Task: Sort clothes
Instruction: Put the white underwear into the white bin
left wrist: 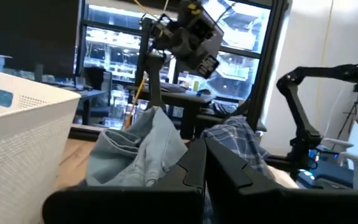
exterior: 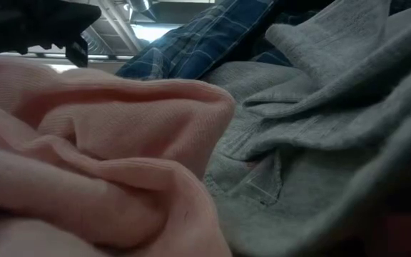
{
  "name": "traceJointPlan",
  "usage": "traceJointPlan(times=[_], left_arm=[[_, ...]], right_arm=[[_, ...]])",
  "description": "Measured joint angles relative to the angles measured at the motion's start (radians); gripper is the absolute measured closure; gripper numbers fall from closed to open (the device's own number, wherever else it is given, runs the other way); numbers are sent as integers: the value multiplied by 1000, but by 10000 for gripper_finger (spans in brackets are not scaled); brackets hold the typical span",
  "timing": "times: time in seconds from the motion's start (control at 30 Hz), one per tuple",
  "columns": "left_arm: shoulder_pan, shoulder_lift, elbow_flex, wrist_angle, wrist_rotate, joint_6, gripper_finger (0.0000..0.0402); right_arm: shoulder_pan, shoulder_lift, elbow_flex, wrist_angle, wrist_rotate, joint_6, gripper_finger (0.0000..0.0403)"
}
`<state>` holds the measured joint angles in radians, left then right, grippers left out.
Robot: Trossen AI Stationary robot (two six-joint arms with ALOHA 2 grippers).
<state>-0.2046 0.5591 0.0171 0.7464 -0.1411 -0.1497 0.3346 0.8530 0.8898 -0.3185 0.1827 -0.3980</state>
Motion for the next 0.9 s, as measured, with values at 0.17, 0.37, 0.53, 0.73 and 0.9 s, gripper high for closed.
traceJointPlan(times=[0.17,0.37,0.53,0.73,0.9], left_arm=[[-22,23,1,-5,-23,0,401],[-25,24,1,2,-42,-14,402],[-25,24,1,-2,-46,-49,401],[-25,24,1,-3,-46,-53,402],[-24,24,1,-2,-46,-48,401]], right_arm=[[199,132,85,-81,196,72,306],[357,299,150,-160,333,188,306],[421,425,153,-172,313,269,306],[457,536,153,-23,177,345,306],[480,604,153,11,111,367,306]])
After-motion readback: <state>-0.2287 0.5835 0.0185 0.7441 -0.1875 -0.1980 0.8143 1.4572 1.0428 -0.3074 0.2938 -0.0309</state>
